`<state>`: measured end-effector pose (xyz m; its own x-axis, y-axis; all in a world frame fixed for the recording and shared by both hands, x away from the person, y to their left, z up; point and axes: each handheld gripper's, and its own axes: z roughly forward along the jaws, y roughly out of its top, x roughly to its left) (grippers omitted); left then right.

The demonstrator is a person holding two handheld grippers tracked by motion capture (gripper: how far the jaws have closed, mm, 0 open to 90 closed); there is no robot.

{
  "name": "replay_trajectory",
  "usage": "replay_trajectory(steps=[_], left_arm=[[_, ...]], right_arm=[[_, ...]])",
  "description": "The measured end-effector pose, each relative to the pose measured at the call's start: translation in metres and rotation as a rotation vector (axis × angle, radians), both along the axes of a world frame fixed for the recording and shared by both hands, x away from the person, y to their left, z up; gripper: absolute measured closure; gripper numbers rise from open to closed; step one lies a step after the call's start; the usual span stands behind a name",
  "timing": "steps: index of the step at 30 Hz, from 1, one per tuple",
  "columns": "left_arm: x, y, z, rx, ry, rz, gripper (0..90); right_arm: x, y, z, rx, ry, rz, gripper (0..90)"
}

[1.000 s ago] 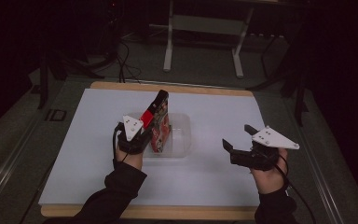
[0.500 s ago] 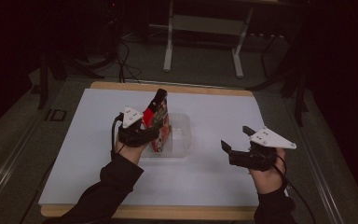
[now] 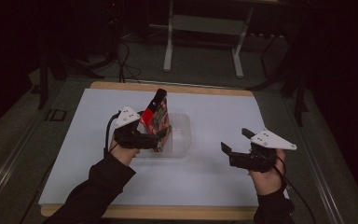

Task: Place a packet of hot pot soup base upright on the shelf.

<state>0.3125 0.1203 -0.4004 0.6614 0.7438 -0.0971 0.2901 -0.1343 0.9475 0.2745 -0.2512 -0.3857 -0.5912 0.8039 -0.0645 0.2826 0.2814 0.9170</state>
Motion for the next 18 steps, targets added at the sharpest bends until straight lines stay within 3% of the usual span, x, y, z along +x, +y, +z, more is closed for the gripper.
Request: replay_trajectory(steps=[14,18], left_arm=[[-0.024,0.023,-0.002,0.028,-0.038,-0.093,0.9],[-0.031,0.029,-0.006,0.028,-0.024,-0.121,0.9]], right_arm=[[-0.001,0.001,-0.007,-0.005,0.015,0.021,14.1],[-0.002,0.001,-0.011,0.002,0.018,0.025,13.5]])
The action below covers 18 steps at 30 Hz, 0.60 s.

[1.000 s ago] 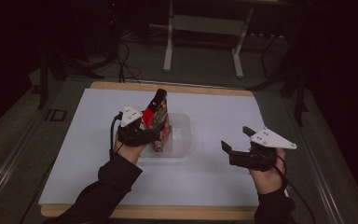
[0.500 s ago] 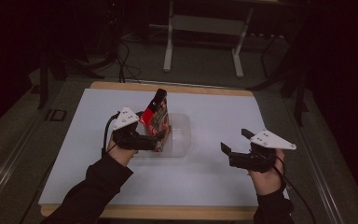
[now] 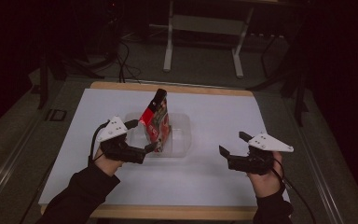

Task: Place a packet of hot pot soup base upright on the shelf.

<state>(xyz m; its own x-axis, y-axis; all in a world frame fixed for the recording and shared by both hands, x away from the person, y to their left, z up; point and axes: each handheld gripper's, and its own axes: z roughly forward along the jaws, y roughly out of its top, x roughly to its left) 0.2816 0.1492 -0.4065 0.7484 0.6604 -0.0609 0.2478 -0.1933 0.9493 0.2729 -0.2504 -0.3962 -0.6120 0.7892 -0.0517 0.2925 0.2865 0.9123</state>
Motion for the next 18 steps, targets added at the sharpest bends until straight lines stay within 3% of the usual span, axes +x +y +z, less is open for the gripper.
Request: replay_trajectory(steps=[18], left_arm=[[-0.02,0.014,-0.027,0.019,0.042,-0.018,1.0]], right_arm=[[-0.008,-0.001,-0.016,0.02,0.014,0.014,13.0]])
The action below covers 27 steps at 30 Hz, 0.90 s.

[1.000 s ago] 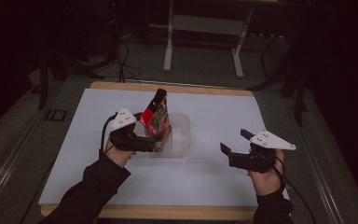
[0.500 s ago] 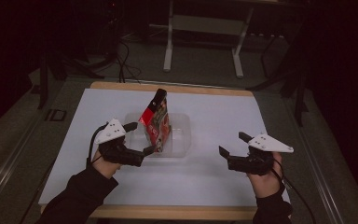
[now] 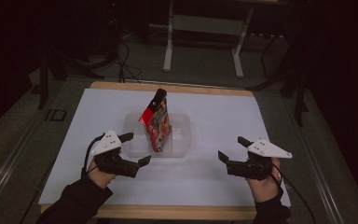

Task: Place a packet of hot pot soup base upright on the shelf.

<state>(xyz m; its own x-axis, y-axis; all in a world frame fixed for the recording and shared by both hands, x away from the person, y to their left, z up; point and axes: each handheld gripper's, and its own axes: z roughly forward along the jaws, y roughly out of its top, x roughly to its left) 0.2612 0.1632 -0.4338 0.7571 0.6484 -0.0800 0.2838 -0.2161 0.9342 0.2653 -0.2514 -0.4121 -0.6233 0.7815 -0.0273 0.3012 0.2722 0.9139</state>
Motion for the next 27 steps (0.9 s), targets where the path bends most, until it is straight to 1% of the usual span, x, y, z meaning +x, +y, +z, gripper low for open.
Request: replay_trajectory(steps=[4,8,10,12,13,14,15,16,19,20,22,24,27], left_arm=[[-0.004,0.005,-0.009,0.001,0.003,0.005,1.0],[-0.007,0.009,-0.018,0.002,0.018,0.005,1.0],[-0.008,0.01,-0.022,-0.002,0.024,0.005,1.0],[-0.01,0.01,-0.027,0.002,0.026,0.006,1.0],[-0.01,0.01,-0.027,0.002,0.026,0.006,1.0],[-0.01,0.01,-0.032,0.014,0.031,0.003,1.0],[-0.011,0.01,-0.034,0.018,0.033,-0.002,1.0],[-0.011,0.01,-0.037,0.022,0.035,-0.005,1.0],[-0.011,0.011,-0.042,0.026,0.027,-0.008,1.0],[-0.011,0.011,-0.044,0.024,0.026,-0.007,1.0],[-0.011,0.012,-0.047,0.028,0.02,-0.009,1.0],[-0.01,0.013,-0.05,0.023,0.016,-0.01,1.0],[-0.01,0.014,-0.054,0.036,0.004,-0.012,1.0]], right_arm=[[0.0,0.001,-0.007,-0.009,0.014,0.011,13.0],[-0.001,0.002,-0.012,-0.019,0.023,0.018,12.9],[-0.001,0.001,-0.015,-0.016,0.027,0.024,12.3],[-0.002,0.0,-0.017,-0.012,0.032,0.03,12.0],[-0.002,0.0,-0.017,-0.012,0.032,0.03,12.0],[-0.002,0.0,-0.019,-0.014,0.028,0.032,12.0],[-0.002,-0.001,-0.021,-0.023,0.031,0.028,12.0],[-0.003,-0.002,-0.022,-0.022,0.031,0.032,12.0],[-0.003,-0.004,-0.027,-0.029,0.035,0.042,11.9],[-0.003,-0.004,-0.029,-0.024,0.039,0.051,11.9],[-0.004,-0.004,-0.032,-0.034,0.045,0.049,11.9],[-0.005,-0.005,-0.035,-0.035,0.059,0.055,11.9],[-0.005,-0.005,-0.04,-0.04,0.074,0.053,12.0]])
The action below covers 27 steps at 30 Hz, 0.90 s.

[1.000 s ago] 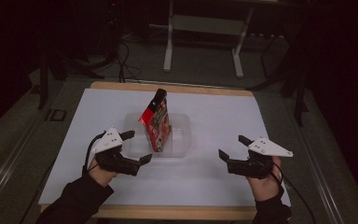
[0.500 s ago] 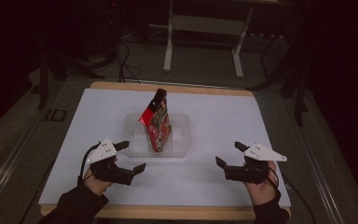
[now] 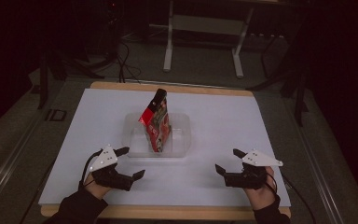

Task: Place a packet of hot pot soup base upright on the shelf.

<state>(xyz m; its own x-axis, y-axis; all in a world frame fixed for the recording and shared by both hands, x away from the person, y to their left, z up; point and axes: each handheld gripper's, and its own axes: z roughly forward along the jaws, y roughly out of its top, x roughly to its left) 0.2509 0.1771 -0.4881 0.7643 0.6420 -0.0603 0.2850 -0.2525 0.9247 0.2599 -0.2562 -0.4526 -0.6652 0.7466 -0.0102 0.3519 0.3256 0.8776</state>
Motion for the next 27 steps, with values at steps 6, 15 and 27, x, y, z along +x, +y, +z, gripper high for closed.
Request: replay_trajectory(steps=[6,15,27], left_arm=[[-0.002,-0.002,-0.005,-0.01,-0.016,-0.034,1.0],[-0.004,-0.004,-0.013,-0.004,-0.02,-0.042,1.0],[-0.003,-0.003,-0.017,-0.027,-0.012,-0.04,1.0]], right_arm=[[-0.001,-0.004,-0.009,0.024,0.025,0.016,12.0],[-0.005,-0.009,-0.012,0.007,0.014,-0.003,12.4],[-0.003,-0.015,-0.014,0.024,0.0,-0.024,12.8]])
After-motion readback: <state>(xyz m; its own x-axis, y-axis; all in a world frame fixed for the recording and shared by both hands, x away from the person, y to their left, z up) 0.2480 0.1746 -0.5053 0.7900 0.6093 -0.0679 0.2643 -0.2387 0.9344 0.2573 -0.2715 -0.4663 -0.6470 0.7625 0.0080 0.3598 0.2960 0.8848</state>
